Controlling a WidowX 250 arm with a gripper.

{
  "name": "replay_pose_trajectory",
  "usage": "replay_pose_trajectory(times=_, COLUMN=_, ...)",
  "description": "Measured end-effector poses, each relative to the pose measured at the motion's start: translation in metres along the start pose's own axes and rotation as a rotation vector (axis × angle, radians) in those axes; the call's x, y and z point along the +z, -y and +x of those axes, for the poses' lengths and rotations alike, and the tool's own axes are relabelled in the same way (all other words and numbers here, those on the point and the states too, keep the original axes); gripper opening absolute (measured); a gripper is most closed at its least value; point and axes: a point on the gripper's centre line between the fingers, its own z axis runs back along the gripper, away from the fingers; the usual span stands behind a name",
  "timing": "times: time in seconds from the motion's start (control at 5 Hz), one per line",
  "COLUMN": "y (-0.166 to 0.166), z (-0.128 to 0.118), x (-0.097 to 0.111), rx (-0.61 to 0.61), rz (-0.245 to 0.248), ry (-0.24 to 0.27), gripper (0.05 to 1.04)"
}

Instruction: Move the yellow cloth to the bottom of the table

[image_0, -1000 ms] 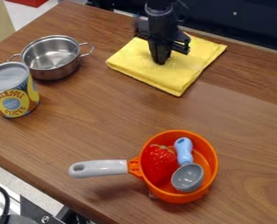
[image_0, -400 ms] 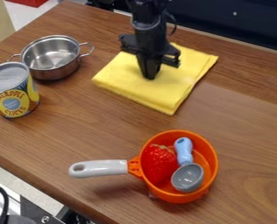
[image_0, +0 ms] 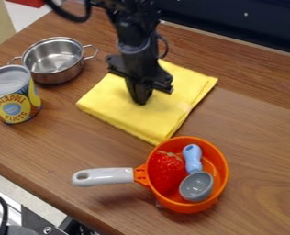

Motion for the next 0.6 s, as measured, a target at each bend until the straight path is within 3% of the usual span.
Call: replay_pose_trajectory(times=0.6, y=-0.013, z=-0.048, x=0.013, rx=-0.042, rz=0.019, ry=-0.03, gripper=0.052)
